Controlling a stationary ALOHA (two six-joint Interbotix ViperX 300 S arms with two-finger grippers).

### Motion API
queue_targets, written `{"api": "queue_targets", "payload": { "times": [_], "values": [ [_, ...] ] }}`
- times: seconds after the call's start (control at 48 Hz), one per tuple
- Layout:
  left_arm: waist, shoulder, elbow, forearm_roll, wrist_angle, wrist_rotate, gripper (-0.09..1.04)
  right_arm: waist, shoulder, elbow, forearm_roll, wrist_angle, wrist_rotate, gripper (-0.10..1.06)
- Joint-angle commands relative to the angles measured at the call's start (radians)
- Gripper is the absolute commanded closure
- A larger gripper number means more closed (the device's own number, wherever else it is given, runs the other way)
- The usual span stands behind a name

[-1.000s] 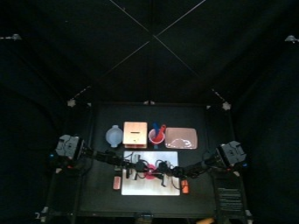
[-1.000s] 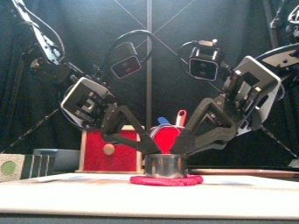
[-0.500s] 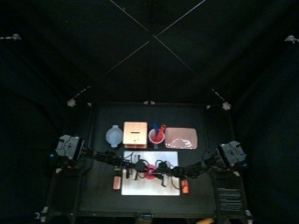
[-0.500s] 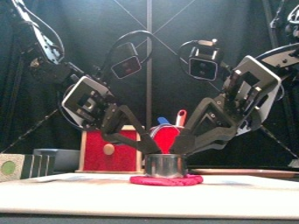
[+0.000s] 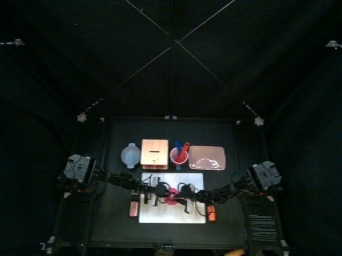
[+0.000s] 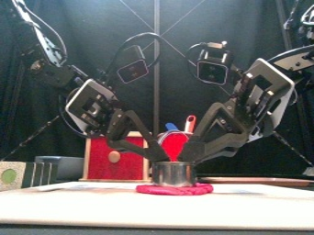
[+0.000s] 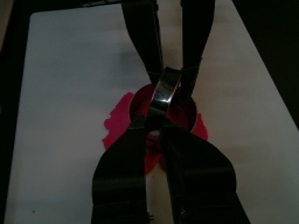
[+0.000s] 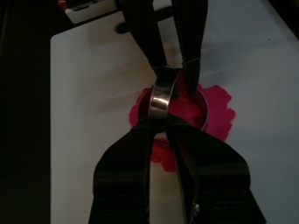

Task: Get the cutter from the drawer then cut the dough then place the extra dough in the bowl
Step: Cut the dough

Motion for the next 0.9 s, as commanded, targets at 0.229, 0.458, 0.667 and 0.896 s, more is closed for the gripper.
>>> {"api": "queue_targets", "payload": {
  "times": [0.229, 0.458, 0.667, 0.896],
  "values": [
    [-0.084, 0.100, 0.038, 0.037, 0.069, -0.005, 0.61, -0.055, 0.015, 0.003, -0.018, 0.061, 0.006, 0.47],
    [-0.097, 0.091, 0.040, 0.035, 0.069, -0.005, 0.61, -0.069, 0.011, 0.003, -0.043, 0.078, 0.008, 0.47],
    [-0.097, 0.089, 0.038, 0.035, 0.069, -0.005, 0.61, -0.069, 0.009, 0.000, -0.043, 0.080, 0.011, 0.47],
    [-0.089, 0.063, 0.034, -0.008, 0.069, -0.012, 0.59, -0.071, 0.008, -0.008, -0.063, 0.080, 0.008, 0.47]
  ]
}}
